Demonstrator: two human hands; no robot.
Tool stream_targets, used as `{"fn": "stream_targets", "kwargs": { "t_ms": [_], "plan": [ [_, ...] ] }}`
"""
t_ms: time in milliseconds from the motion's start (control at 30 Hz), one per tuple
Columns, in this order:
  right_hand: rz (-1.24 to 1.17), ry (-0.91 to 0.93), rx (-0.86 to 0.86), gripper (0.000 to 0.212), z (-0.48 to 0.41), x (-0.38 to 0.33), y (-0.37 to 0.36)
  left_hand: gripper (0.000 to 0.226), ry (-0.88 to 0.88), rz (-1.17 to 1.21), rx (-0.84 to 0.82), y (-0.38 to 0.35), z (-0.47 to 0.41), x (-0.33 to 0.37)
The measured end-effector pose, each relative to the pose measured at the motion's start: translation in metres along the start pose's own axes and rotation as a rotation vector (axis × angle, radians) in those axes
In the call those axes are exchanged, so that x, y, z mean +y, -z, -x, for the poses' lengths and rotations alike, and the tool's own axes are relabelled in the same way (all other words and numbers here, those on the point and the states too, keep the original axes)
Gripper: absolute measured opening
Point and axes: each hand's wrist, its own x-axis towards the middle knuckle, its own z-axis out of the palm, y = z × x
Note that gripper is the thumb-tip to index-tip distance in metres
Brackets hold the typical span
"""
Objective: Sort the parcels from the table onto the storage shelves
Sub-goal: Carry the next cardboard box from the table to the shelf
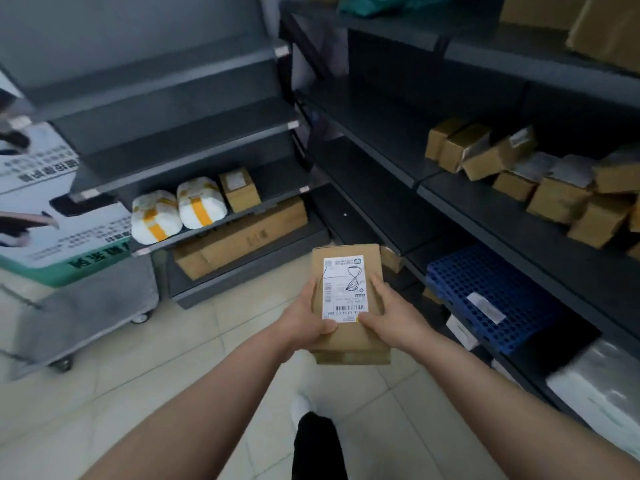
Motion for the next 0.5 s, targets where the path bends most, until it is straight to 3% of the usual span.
{"fn": "stream_targets", "kwargs": {
  "t_ms": [233, 500],
  "plan": [
    [0.090, 0.051, -0.043, 0.082, -0.099, -0.064, -0.022, 0.100, 0.039, 0.042, 0.054, 0.080, -0.073, -0.004],
    [0.022, 0.018, -0.095, 0.080, -0.213, -0.134, -0.048, 0.100, 0.062, 0.004, 0.042, 0.175, -0.170, -0.002]
  ]
}}
